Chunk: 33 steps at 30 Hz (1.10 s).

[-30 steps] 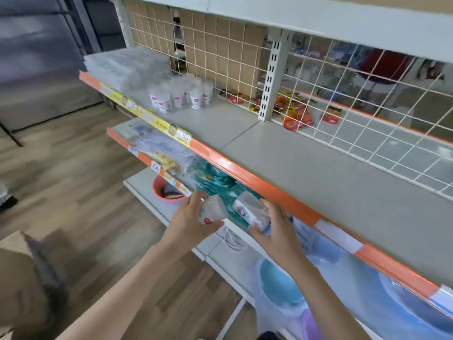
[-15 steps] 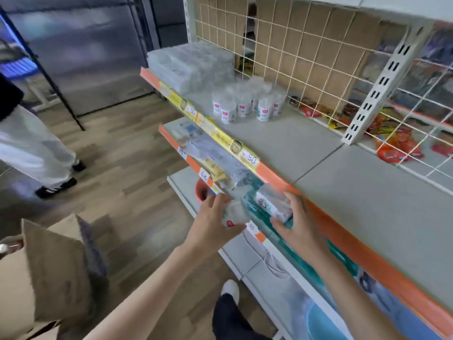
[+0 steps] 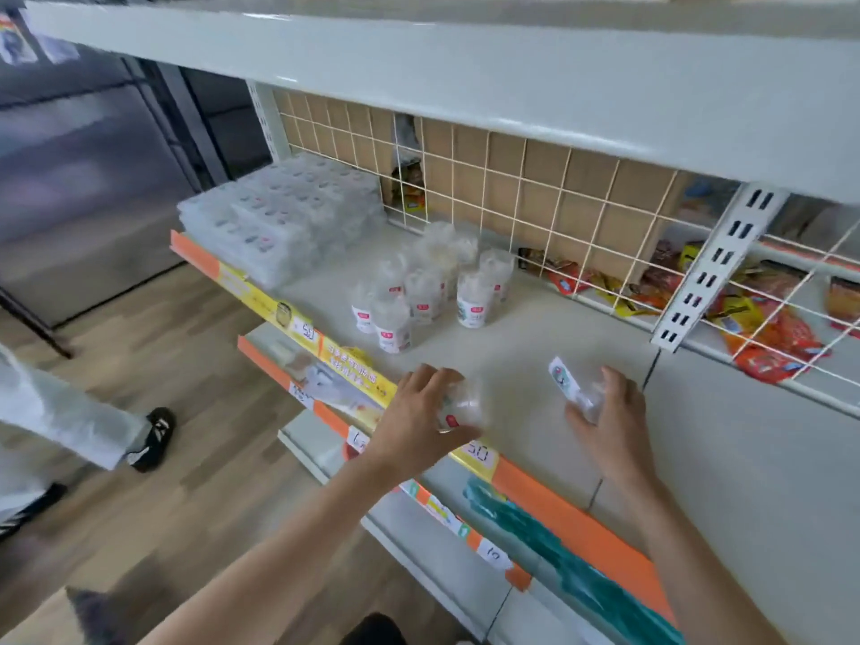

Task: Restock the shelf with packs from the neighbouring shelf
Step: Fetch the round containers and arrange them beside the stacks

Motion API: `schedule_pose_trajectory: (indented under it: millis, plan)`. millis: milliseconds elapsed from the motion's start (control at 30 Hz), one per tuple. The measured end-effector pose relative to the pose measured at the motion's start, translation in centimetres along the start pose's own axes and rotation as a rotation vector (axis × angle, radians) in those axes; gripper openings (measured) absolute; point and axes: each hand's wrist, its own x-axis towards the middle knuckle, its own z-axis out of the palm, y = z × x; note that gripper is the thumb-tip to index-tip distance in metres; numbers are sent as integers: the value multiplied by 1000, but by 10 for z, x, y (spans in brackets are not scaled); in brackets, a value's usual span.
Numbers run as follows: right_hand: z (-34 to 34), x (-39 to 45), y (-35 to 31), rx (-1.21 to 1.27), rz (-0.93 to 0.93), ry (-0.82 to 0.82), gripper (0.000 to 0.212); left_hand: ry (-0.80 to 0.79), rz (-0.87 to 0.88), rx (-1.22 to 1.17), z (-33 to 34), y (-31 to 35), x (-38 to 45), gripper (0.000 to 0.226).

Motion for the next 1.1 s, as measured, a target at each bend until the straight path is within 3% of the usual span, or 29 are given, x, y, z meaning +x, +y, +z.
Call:
schedule_pose_trajectory:
  millis: [167,300,433,533,600,700,767,867,1000,1100]
  plan:
    - [9,-2,-3,-11,91,36,62,-197,53,-131,21,-9,57,63]
    - [10,-4,-11,-25,209,52,63,-333,-39,-324,27,-17,85,86]
    - [5,-8,-23,-66,228,129,63,-457,48,-392,35,-35,89,64]
    - [7,-12,-38,-347,92,363,54,-509,73,-507,35,-42,89,47]
    - [9,-15,-63,-342,-15,443,42,-552,85,-575,30,-42,90,44]
    - [16,-12,-108,-31,139,179,39,-527,181,-572,27,-43,89,49]
    - [23,-9,-114,-49,271,54,39,-486,254,-565,27,-42,86,53]
    - [27,-12,-108,45,419,-45,40,-446,377,-559,27,-40,82,59]
    - [23,-24,-105,460,616,-87,45,-446,408,-593,27,-42,85,55]
    - [18,-22,-103,516,599,-117,34,-446,393,-576,25,-41,83,53]
